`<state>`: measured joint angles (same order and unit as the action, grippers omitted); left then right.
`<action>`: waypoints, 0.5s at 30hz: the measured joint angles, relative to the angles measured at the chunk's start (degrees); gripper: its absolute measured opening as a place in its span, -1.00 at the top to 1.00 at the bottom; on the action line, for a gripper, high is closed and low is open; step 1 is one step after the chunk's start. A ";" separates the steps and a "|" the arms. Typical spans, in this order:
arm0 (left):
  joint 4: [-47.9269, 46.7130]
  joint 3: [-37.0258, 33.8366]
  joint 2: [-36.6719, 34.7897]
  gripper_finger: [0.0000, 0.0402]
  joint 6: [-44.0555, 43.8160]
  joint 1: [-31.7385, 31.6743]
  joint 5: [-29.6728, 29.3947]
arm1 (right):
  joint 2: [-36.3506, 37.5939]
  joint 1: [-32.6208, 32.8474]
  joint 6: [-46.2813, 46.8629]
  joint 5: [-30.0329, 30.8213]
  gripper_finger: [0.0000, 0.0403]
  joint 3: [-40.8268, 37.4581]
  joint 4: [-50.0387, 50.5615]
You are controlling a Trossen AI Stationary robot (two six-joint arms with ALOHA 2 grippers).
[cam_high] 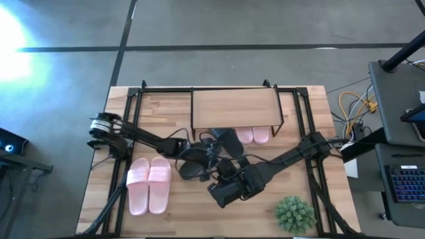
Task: Pick and place slides into the shelf
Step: Put the black slide under the shelf
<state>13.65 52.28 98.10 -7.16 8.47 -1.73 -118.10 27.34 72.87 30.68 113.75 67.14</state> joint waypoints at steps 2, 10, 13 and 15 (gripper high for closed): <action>-5.65 0.01 -3.18 1.00 -0.01 0.73 1.05 | 0.48 0.50 3.23 -0.01 0.94 -0.01 2.84; -28.08 -7.27 -18.84 1.00 -5.76 4.67 -3.06 | 0.98 0.48 13.70 -8.43 0.94 -3.09 9.32; -29.53 -12.34 -24.82 1.00 -10.77 5.25 -7.21 | 0.98 -0.22 12.19 -11.69 0.94 -6.53 3.52; -29.04 -15.62 -28.06 1.00 -13.61 5.23 -9.81 | 0.93 -0.80 11.72 -13.31 0.94 -8.86 -0.61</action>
<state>-15.39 36.66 70.05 -20.76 13.69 -11.54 -117.16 26.54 84.60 17.36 104.89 66.53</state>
